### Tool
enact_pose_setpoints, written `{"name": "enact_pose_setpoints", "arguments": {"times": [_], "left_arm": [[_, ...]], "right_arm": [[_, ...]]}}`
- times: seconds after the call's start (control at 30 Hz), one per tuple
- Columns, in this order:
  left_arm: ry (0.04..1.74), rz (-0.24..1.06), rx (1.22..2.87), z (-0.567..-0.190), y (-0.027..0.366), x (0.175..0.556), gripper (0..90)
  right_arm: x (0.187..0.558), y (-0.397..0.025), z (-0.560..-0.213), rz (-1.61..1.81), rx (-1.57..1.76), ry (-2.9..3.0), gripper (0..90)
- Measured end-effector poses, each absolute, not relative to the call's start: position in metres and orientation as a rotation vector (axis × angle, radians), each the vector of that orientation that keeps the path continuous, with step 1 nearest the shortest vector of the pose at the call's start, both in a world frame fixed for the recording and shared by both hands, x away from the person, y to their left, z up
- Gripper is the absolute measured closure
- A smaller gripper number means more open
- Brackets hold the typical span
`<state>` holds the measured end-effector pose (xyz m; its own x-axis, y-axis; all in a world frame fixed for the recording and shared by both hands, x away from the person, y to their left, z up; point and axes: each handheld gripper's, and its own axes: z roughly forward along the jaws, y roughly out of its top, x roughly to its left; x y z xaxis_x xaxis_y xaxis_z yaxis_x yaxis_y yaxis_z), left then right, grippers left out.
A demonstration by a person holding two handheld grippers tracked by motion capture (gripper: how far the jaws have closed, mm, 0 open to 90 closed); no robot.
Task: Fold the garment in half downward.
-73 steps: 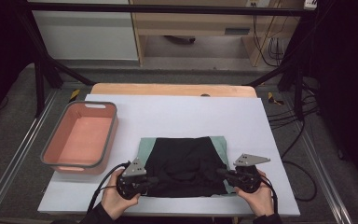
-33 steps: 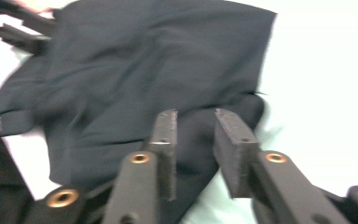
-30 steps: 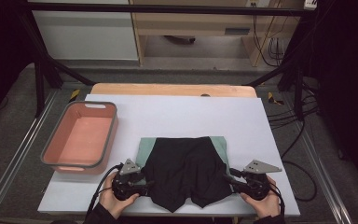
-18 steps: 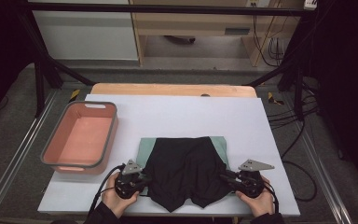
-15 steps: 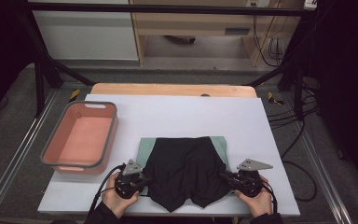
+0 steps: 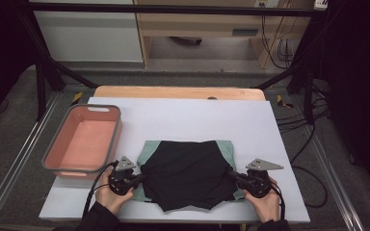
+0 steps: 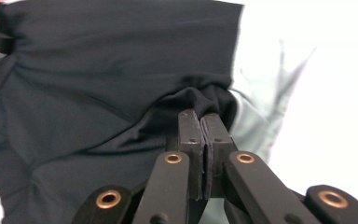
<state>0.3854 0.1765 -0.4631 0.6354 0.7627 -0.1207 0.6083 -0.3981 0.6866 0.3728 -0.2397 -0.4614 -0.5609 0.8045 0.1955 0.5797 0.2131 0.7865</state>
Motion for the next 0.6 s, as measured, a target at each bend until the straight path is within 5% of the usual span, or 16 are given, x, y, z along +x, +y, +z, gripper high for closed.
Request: {"name": "enact_pose_setpoints", "arguments": {"times": [0.33, 0.6], "left_arm": [[1.027, 0.279, 2.136, -0.465, 0.172, 0.384, 86.4], [1.02, 0.366, 2.059, -0.434, 0.18, 0.395, 43.8]], "right_arm": [[0.377, -0.248, -0.469, 1.21, 1.34, 2.241, 87.2], [0.386, -0.255, -0.446, 1.331, 1.279, 2.122, 57.8]]}}
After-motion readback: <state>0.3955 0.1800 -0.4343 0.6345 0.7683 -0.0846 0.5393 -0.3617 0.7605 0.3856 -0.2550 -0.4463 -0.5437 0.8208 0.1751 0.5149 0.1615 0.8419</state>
